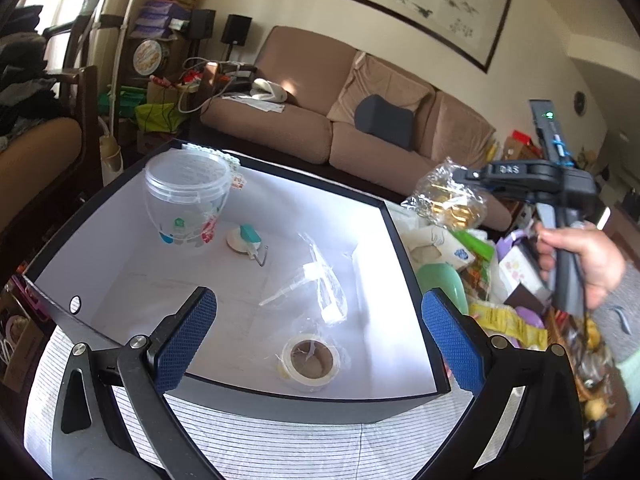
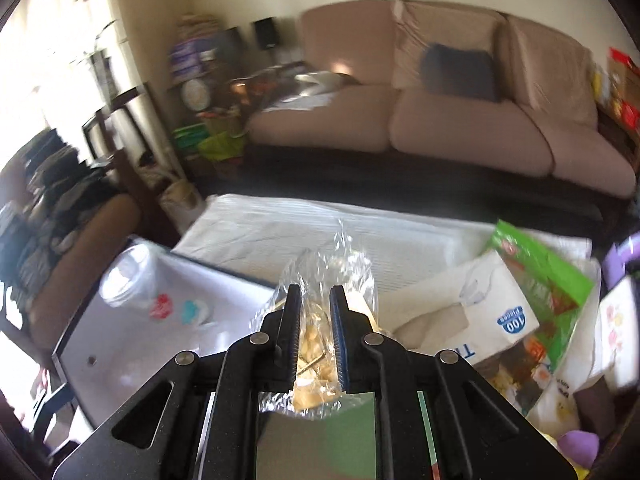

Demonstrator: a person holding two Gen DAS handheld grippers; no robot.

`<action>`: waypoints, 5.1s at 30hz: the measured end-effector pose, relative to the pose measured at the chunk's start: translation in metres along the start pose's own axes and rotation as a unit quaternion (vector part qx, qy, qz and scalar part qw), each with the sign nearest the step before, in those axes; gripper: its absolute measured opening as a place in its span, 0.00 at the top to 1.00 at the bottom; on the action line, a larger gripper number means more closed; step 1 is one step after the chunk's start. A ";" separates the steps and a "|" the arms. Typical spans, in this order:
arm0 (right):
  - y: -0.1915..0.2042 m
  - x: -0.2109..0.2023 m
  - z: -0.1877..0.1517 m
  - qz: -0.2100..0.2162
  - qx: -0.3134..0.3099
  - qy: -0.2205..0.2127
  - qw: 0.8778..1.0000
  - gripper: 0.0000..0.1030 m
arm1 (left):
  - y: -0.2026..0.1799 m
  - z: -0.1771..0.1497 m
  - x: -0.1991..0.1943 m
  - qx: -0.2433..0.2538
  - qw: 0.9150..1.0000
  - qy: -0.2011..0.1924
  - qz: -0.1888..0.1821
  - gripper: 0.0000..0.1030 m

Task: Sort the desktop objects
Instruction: 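Carry the bagged crackers into the box and open the right gripper, then move the right gripper to the yellow sachet strip and grasp its end, then lift the yellow sachet strip high with the right gripper and carry it over the box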

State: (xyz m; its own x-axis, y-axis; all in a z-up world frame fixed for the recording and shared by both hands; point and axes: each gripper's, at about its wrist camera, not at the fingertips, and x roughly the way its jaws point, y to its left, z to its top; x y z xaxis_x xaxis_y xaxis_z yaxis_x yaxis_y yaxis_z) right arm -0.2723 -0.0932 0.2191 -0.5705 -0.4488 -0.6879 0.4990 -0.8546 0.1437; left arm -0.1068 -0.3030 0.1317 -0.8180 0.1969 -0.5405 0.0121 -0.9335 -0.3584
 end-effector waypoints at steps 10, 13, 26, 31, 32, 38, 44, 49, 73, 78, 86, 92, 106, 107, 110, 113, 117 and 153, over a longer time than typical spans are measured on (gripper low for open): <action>0.079 -0.029 0.011 0.038 -0.047 -0.001 0.998 0.88 | 0.032 0.006 -0.017 -0.042 0.999 -0.010 0.006 0.00; 0.110 -0.030 0.016 0.063 -0.064 -0.001 0.996 0.88 | 0.056 0.009 -0.026 -0.066 0.997 -0.017 0.020 0.00; 0.247 0.117 -0.038 0.192 -0.061 0.146 0.969 0.88 | 0.148 0.009 -0.070 -0.166 0.982 -0.057 0.066 0.00; 0.269 0.168 -0.059 0.216 -0.029 0.216 0.952 0.86 | 0.160 0.008 -0.072 -0.184 0.979 -0.069 0.059 0.00; 0.271 0.174 -0.060 0.210 -0.031 0.227 0.950 0.86 | 0.161 0.007 -0.072 -0.185 0.979 -0.069 0.060 0.00; 0.264 0.149 -0.049 0.168 -0.083 0.199 0.962 0.80 | 0.156 0.007 -0.065 -0.179 0.981 -0.055 0.045 0.00; 0.218 0.079 -0.055 0.161 -0.101 0.144 0.971 0.56 | 0.106 0.009 -0.044 -0.113 0.993 -0.028 -0.001 0.00; 0.152 -0.002 -0.086 0.131 -0.086 0.090 0.984 0.22 | 0.038 0.007 -0.033 -0.034 0.998 -0.011 -0.049 0.00; -0.185 -0.150 -0.266 -0.068 0.179 0.000 0.981 0.20 | -0.240 -0.120 0.035 0.255 0.954 0.103 -0.118 0.00; -0.206 -0.145 -0.269 -0.069 0.175 0.008 0.982 0.20 | -0.247 -0.139 0.051 0.253 0.950 0.127 -0.131 0.00; -0.237 -0.149 -0.273 -0.123 0.147 -0.004 0.981 0.20 | -0.244 -0.141 0.056 0.238 0.952 0.140 -0.134 0.00; -0.263 -0.148 -0.274 -0.111 0.183 -0.023 0.977 0.29 | -0.240 -0.136 0.057 0.223 0.955 0.142 -0.137 0.00; -0.207 -0.097 -0.213 -0.075 0.007 0.009 0.997 0.37 | -0.227 -0.118 0.052 0.176 0.962 0.135 -0.159 0.00; -0.194 -0.088 -0.210 -0.080 -0.026 0.021 0.996 0.35 | -0.227 -0.117 0.052 0.176 0.962 0.135 -0.159 0.00; -0.159 -0.058 -0.208 -0.114 -0.122 0.062 0.984 0.28 | -0.223 -0.115 0.054 0.167 0.963 0.137 -0.159 0.00; -0.142 -0.029 -0.215 -0.159 -0.201 0.102 0.961 0.27 | -0.219 -0.111 0.055 0.153 0.965 0.139 -0.164 0.00; -0.147 -0.005 -0.211 -0.177 -0.250 0.147 0.941 0.27 | -0.216 -0.107 0.054 0.139 0.966 0.138 -0.169 0.00; -0.121 -0.211 -0.055 -0.008 -0.124 -0.025 0.992 0.47 | -0.209 -0.073 0.022 0.114 0.968 0.077 -0.209 0.00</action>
State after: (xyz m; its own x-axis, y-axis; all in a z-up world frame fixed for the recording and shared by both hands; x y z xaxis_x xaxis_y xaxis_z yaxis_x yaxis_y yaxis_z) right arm -0.1763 0.1196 0.3081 -0.6078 -0.4533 -0.6520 0.6314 -0.7738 -0.0506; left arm -0.0859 -0.0818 0.1393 -0.6281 0.5974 -0.4987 -0.4433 -0.8013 -0.4017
